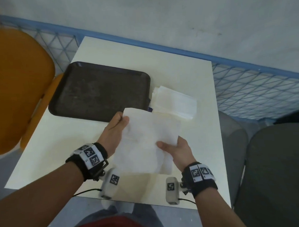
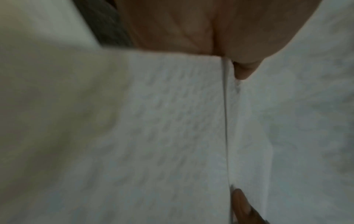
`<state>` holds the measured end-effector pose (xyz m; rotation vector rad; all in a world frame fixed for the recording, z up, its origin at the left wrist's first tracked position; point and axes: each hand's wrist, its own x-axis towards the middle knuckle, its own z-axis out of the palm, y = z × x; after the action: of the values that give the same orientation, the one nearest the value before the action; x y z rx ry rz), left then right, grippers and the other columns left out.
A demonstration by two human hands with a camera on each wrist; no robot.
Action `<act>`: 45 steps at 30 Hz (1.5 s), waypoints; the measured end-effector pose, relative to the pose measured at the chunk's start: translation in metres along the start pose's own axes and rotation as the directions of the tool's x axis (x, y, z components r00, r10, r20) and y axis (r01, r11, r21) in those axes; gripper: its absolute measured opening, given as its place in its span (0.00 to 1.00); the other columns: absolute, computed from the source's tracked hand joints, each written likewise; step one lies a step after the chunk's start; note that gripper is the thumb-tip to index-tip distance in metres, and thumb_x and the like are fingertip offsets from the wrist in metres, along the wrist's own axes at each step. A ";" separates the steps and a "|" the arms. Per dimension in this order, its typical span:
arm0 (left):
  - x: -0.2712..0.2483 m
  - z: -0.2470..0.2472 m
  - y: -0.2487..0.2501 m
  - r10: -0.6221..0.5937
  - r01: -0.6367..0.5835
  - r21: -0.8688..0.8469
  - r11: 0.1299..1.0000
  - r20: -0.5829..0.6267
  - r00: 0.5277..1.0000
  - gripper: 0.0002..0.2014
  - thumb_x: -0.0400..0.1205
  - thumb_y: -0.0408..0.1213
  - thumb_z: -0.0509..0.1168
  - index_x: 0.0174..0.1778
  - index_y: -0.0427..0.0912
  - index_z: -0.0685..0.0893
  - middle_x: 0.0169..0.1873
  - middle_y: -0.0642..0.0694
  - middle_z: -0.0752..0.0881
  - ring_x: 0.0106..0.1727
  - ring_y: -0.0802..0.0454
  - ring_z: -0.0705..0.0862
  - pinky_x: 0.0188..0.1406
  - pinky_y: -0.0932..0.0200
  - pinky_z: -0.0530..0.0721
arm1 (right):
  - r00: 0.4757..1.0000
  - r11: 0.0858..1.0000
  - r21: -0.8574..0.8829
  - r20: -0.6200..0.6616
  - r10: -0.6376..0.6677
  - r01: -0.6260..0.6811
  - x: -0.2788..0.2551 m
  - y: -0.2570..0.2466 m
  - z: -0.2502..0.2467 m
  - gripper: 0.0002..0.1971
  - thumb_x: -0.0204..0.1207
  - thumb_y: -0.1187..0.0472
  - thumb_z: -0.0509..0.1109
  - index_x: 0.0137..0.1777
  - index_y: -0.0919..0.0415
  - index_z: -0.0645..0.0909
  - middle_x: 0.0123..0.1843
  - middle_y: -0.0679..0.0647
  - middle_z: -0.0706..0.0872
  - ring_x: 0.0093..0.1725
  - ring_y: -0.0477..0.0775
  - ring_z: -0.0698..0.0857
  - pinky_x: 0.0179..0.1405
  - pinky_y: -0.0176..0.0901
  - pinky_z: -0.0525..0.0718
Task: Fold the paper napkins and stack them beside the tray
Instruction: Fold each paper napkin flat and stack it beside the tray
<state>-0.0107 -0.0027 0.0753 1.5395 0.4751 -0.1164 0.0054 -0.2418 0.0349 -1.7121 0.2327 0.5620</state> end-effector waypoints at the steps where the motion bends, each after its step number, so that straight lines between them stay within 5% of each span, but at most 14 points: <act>1: 0.000 -0.004 -0.002 -0.050 0.051 -0.026 0.998 0.010 0.999 0.08 0.88 0.46 0.60 0.46 0.49 0.78 0.37 0.57 0.86 0.43 0.54 0.84 0.42 0.59 0.81 | 1.000 1.000 0.015 -0.024 0.005 -0.004 -0.003 0.000 0.003 0.19 0.68 0.55 0.86 0.59 0.54 0.88 0.52 0.48 0.95 0.53 0.54 0.93 0.54 0.51 0.90; 4: -0.005 -0.019 -0.012 -0.196 0.219 -0.093 0.971 0.207 0.958 0.12 0.83 0.40 0.69 0.62 0.49 0.80 0.52 0.46 0.92 0.52 0.44 0.91 0.44 0.48 0.89 | 0.995 0.999 0.049 -0.104 -0.009 0.014 -0.007 0.000 0.005 0.12 0.71 0.58 0.84 0.54 0.55 0.90 0.47 0.48 0.95 0.47 0.50 0.94 0.48 0.45 0.89; 7: -0.008 -0.030 -0.023 -0.166 0.151 0.071 0.986 0.334 0.928 0.17 0.82 0.28 0.70 0.65 0.48 0.85 0.56 0.46 0.91 0.57 0.44 0.91 0.53 0.46 0.90 | 0.992 1.000 0.014 -0.125 -0.018 0.020 -0.012 0.000 0.000 0.10 0.74 0.58 0.82 0.54 0.53 0.90 0.45 0.46 0.95 0.44 0.48 0.93 0.41 0.36 0.87; 10: -0.006 -0.033 -0.027 -0.144 0.145 0.022 0.989 0.339 0.930 0.15 0.82 0.24 0.68 0.63 0.40 0.87 0.57 0.44 0.91 0.60 0.43 0.89 0.59 0.50 0.88 | 0.990 0.998 0.012 -0.125 -0.064 0.066 -0.016 0.001 -0.009 0.06 0.77 0.65 0.78 0.50 0.54 0.92 0.48 0.50 0.95 0.50 0.53 0.93 0.49 0.45 0.89; 13: -0.001 -0.033 -0.024 -0.101 0.102 0.013 0.995 0.325 0.940 0.12 0.81 0.23 0.68 0.57 0.37 0.90 0.55 0.44 0.92 0.59 0.45 0.90 0.57 0.57 0.88 | 0.986 0.972 0.180 -0.097 -0.135 0.151 -0.019 0.000 -0.020 0.16 0.77 0.79 0.67 0.41 0.61 0.91 0.57 0.59 0.93 0.60 0.59 0.89 0.55 0.44 0.86; 18: 0.007 -0.031 -0.025 -0.071 0.057 0.056 0.997 0.288 0.955 0.13 0.83 0.23 0.64 0.49 0.39 0.94 0.51 0.44 0.93 0.56 0.46 0.90 0.58 0.53 0.87 | 0.999 0.875 0.485 -0.044 0.005 0.016 -0.021 -0.007 -0.030 0.08 0.77 0.66 0.68 0.41 0.67 0.88 0.63 0.61 0.90 0.58 0.61 0.88 0.58 0.58 0.81; 23: 0.013 -0.034 -0.041 -0.026 -0.105 0.338 0.935 0.362 0.932 0.20 0.81 0.23 0.64 0.50 0.54 0.94 0.52 0.57 0.92 0.56 0.61 0.88 0.61 0.62 0.81 | 0.976 0.998 -0.018 -0.212 -0.056 0.053 -0.015 0.016 -0.028 0.09 0.75 0.69 0.78 0.44 0.53 0.90 0.53 0.48 0.94 0.51 0.50 0.90 0.53 0.47 0.85; 25: 0.015 -0.036 -0.052 -0.034 -0.207 0.546 0.812 0.399 0.916 0.24 0.79 0.22 0.60 0.54 0.58 0.90 0.57 0.58 0.87 0.59 0.62 0.83 0.65 0.63 0.77 | 0.970 0.986 -0.165 -0.232 -0.069 0.031 -0.009 0.022 -0.029 0.08 0.75 0.66 0.79 0.45 0.50 0.90 0.49 0.44 0.93 0.46 0.43 0.90 0.50 0.38 0.84; 28: 0.016 -0.029 -0.070 -0.030 -0.293 0.731 0.616 0.393 0.919 0.28 0.79 0.24 0.57 0.71 0.54 0.80 0.73 0.53 0.76 0.74 0.54 0.73 0.77 0.60 0.67 | 0.969 0.931 -0.366 -0.231 -0.091 0.000 0.005 0.035 -0.024 0.09 0.77 0.64 0.76 0.48 0.46 0.89 0.52 0.44 0.92 0.49 0.46 0.90 0.50 0.33 0.83; 33: 0.008 0.011 -0.100 0.027 -0.546 0.771 0.327 0.570 0.821 0.31 0.86 0.36 0.55 0.86 0.51 0.56 0.86 0.51 0.56 0.85 0.51 0.57 0.83 0.53 0.59 | 0.934 0.596 -0.784 -0.058 -0.353 0.176 0.015 0.063 0.001 0.23 0.84 0.57 0.68 0.79 0.56 0.77 0.82 0.54 0.75 0.82 0.58 0.71 0.84 0.50 0.65; 36: 0.009 0.022 -0.119 -0.024 -0.576 0.798 0.178 0.589 0.808 0.30 0.86 0.44 0.51 0.86 0.45 0.55 0.86 0.47 0.57 0.86 0.46 0.56 0.85 0.46 0.59 | 0.957 0.373 -0.891 0.183 -0.225 0.258 0.007 0.067 0.036 0.30 0.88 0.47 0.57 0.89 0.51 0.58 0.91 0.49 0.55 0.90 0.54 0.52 0.88 0.62 0.51; 39: 0.007 0.022 -0.123 -0.060 -0.582 0.806 0.103 0.589 0.806 0.39 0.78 0.57 0.39 0.85 0.43 0.62 0.86 0.46 0.60 0.86 0.46 0.58 0.84 0.45 0.57 | 0.960 0.272 -0.921 0.266 -0.084 0.279 0.001 0.076 0.056 0.34 0.87 0.39 0.50 0.89 0.48 0.47 0.91 0.45 0.47 0.90 0.49 0.44 0.86 0.72 0.46; 43: 0.013 0.015 -0.121 0.036 -0.570 0.820 0.056 0.569 0.822 0.30 0.71 0.29 0.57 0.72 0.48 0.81 0.73 0.47 0.80 0.71 0.43 0.80 0.72 0.39 0.75 | 0.994 0.222 -0.969 0.102 -0.031 0.107 0.000 0.086 0.027 0.37 0.86 0.33 0.41 0.89 0.51 0.40 0.91 0.45 0.38 0.90 0.52 0.39 0.84 0.74 0.38; 45: 0.018 0.019 -0.116 0.066 -0.536 0.840 0.087 0.532 0.844 0.29 0.72 0.26 0.62 0.70 0.50 0.81 0.67 0.48 0.82 0.64 0.43 0.81 0.67 0.43 0.77 | 1.000 0.267 -0.964 -0.011 -0.004 -0.009 -0.002 0.089 0.006 0.38 0.85 0.33 0.38 0.89 0.52 0.40 0.91 0.46 0.36 0.90 0.54 0.37 0.85 0.74 0.40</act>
<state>-0.0326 -0.0222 -0.0403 2.8672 -0.4525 -0.4549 -0.0382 -0.2564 -0.0418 -2.9591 -0.1923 0.7733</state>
